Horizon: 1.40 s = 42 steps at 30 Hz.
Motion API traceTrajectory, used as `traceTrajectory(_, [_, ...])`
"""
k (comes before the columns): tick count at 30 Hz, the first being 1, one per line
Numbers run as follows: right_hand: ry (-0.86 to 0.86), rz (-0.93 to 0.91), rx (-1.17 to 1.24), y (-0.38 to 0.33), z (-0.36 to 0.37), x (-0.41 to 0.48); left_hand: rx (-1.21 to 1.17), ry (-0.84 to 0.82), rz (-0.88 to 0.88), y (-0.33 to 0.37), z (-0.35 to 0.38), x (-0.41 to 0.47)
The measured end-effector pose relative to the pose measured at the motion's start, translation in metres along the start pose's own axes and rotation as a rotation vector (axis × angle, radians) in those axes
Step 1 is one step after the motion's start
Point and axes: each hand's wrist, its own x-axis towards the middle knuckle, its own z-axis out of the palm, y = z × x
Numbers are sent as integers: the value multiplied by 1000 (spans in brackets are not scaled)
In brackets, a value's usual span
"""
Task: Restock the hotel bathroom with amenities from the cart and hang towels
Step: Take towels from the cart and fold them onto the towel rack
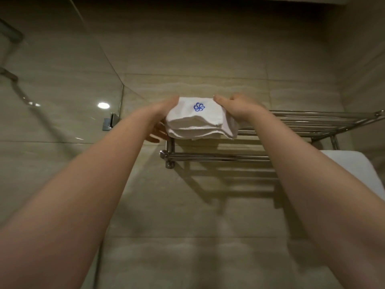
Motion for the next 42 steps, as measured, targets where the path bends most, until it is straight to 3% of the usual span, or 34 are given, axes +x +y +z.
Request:
traceTrajectory(3, [-121, 65, 10, 19, 12, 47, -273, -149, 16, 10, 5, 1])
traceTrajectory(6, [-232, 123, 107, 13, 8, 55, -269, -82, 78, 21, 7, 9])
traceTrajectory(9, [-317, 94, 151, -17, -11, 22, -168, 91, 171, 34, 4, 17])
traceTrajectory(13, [-305, 120, 228, -29, -10, 33, 75, 303, 255, 50, 3, 25])
traceTrajectory(16, [-142, 133, 206, -28, -1, 50, 344, 424, 302, 52, 2, 32])
traceTrajectory(18, [22, 123, 186, -25, 0, 51, 419, 415, 259, 49, -1, 34])
traceTrajectory(19, [23, 119, 142, -25, 0, 50, 415, 400, 240, 49, -2, 33])
traceTrajectory(22, [-188, 122, 57, -26, -4, 38, 382, 320, 248, 48, 1, 30])
traceTrajectory(24, [-226, 84, 111, -23, -4, 33, 443, 183, 266, 47, 7, 30])
traceTrajectory(28, [-6, 87, 180, -18, 6, 25, 494, 123, 272, 37, 13, 24])
traceTrajectory(32, [104, 158, 170, -18, 8, 15, 422, 105, 284, 31, 13, 19])
traceTrajectory(39, [369, 90, 155, -8, 22, -12, 145, 500, 338, 6, 18, 9])
traceTrajectory(42, [531, 92, 232, -4, 28, -37, 10, 576, 254, -8, 27, -6])
